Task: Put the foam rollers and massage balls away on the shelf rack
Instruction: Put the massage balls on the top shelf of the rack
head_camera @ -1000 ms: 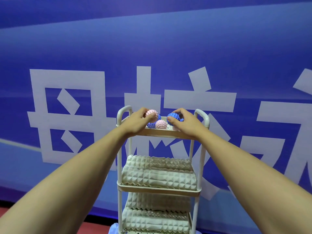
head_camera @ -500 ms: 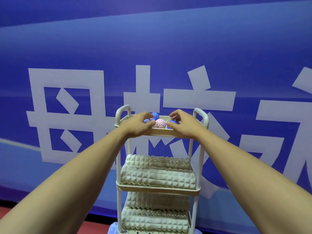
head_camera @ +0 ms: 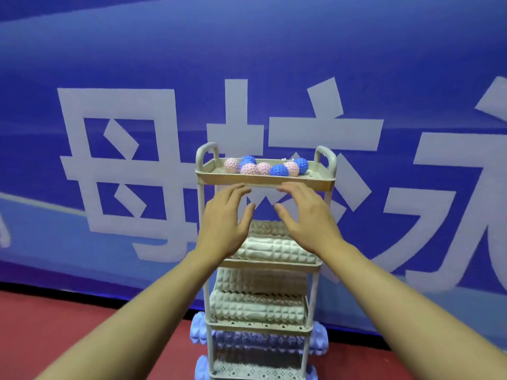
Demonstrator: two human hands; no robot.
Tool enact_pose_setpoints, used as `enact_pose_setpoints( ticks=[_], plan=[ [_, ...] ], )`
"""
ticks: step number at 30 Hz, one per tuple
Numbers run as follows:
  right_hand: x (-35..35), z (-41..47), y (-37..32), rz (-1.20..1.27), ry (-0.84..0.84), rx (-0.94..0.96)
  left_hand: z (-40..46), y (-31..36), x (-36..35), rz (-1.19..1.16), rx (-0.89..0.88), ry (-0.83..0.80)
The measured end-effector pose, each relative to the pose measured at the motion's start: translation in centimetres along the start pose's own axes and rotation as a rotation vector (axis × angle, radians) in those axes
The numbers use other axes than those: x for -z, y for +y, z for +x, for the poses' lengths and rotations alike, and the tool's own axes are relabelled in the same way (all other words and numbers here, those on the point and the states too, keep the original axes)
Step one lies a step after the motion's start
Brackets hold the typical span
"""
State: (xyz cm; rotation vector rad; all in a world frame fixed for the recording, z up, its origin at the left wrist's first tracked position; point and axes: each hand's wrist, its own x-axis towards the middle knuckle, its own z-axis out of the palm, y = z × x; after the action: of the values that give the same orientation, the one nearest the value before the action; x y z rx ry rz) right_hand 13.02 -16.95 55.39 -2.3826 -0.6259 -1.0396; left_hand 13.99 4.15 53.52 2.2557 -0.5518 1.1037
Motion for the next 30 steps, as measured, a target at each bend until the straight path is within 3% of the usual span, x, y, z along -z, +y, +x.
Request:
enact_pose_setpoints(
  ticks=[8,15,20,30],
  plan=[
    [-5.3,-18.9,-0.8,-0.252,-0.239,-0.169,-20.2,0.8,-5.2,0.146,0.227,-0.348],
    [-11.4,-37.1,-1.9,-0.239,-0.707,-0.377,-36.1,1.2,-9.4,0.219,0.373,-0.705],
    [-14.6,-48.8,-2.2,-0.178,-0.957,-0.587,-45.0,-0.1,-12.5,0.266,0.563,-1.069],
    [-22.3,-57.8,3.8,-0.136,-1.202,-0.887,-55.5,-3.1,-22.1,0.245,0.642,-1.33]
  ],
)
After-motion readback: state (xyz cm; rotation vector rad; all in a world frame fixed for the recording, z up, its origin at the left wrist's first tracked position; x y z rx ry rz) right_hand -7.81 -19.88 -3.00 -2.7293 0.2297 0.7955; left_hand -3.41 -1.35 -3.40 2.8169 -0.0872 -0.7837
